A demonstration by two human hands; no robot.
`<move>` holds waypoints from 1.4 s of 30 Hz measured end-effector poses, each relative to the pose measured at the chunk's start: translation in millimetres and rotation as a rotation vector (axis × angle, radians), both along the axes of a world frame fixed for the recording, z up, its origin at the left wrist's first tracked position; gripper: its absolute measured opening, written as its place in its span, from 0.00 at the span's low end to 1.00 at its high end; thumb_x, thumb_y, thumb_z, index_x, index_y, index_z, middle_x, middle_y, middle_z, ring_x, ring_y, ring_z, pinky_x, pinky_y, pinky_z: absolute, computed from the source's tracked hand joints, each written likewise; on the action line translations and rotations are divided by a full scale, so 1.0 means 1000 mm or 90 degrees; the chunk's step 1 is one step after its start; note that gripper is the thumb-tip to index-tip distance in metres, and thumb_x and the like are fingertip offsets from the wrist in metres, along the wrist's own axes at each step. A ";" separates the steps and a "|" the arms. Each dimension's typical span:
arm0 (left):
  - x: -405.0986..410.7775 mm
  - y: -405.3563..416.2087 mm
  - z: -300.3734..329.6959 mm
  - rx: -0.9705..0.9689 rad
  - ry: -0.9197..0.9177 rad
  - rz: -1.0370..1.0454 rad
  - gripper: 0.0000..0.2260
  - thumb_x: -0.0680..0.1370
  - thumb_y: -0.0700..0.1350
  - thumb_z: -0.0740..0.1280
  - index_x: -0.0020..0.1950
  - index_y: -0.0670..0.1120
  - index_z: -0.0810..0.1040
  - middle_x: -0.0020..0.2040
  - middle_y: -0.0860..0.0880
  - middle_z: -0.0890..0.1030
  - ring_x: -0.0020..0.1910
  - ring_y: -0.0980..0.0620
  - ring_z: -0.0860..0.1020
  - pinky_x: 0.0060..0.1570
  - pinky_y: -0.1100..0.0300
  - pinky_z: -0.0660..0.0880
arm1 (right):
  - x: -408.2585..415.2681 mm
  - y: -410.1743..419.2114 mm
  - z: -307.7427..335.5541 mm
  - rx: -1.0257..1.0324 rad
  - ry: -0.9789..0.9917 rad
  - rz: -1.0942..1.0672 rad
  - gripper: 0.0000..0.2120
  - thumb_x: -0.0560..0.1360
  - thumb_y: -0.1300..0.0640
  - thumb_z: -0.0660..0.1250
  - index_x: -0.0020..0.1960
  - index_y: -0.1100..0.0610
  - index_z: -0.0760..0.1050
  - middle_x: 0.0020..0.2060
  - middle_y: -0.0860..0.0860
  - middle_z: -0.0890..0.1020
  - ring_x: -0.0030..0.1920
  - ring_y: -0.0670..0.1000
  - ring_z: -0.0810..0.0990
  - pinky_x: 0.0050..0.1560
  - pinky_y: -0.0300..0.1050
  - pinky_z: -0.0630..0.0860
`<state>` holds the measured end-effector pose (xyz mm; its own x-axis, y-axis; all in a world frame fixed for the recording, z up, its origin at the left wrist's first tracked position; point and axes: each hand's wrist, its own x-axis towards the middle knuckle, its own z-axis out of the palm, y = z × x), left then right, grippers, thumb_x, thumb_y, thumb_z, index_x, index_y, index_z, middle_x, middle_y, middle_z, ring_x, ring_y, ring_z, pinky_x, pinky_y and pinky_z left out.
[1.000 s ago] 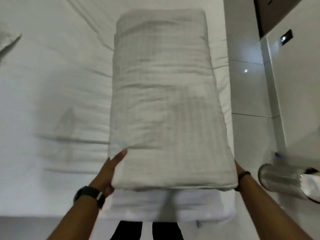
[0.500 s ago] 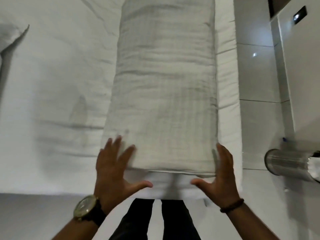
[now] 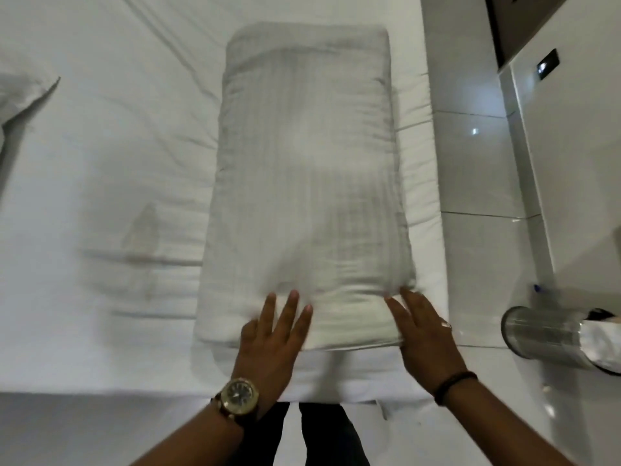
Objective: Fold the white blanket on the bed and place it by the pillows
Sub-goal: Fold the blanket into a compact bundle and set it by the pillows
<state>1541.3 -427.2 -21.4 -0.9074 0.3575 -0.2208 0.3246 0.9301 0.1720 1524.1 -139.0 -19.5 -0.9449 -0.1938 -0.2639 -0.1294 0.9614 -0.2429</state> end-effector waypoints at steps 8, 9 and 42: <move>-0.091 -0.029 0.018 0.183 0.081 0.116 0.26 0.81 0.57 0.50 0.76 0.49 0.66 0.78 0.43 0.61 0.77 0.43 0.60 0.65 0.43 0.68 | -0.080 -0.132 0.045 -0.223 0.063 0.056 0.32 0.76 0.39 0.52 0.77 0.46 0.54 0.79 0.50 0.49 0.78 0.52 0.41 0.74 0.61 0.40; -0.101 -0.024 0.008 0.136 0.061 0.109 0.27 0.81 0.60 0.49 0.78 0.52 0.62 0.79 0.45 0.57 0.78 0.45 0.55 0.68 0.41 0.64 | -0.100 -0.135 0.029 -0.140 0.067 0.067 0.31 0.77 0.36 0.47 0.77 0.46 0.56 0.79 0.50 0.50 0.78 0.54 0.43 0.73 0.64 0.40; -0.557 -0.091 -0.076 0.130 -0.063 0.529 0.44 0.71 0.77 0.42 0.79 0.54 0.38 0.79 0.39 0.56 0.75 0.36 0.61 0.73 0.44 0.56 | -0.540 -0.099 -0.079 0.053 0.152 -0.125 0.43 0.72 0.25 0.41 0.79 0.49 0.40 0.78 0.46 0.39 0.77 0.53 0.37 0.68 0.74 0.40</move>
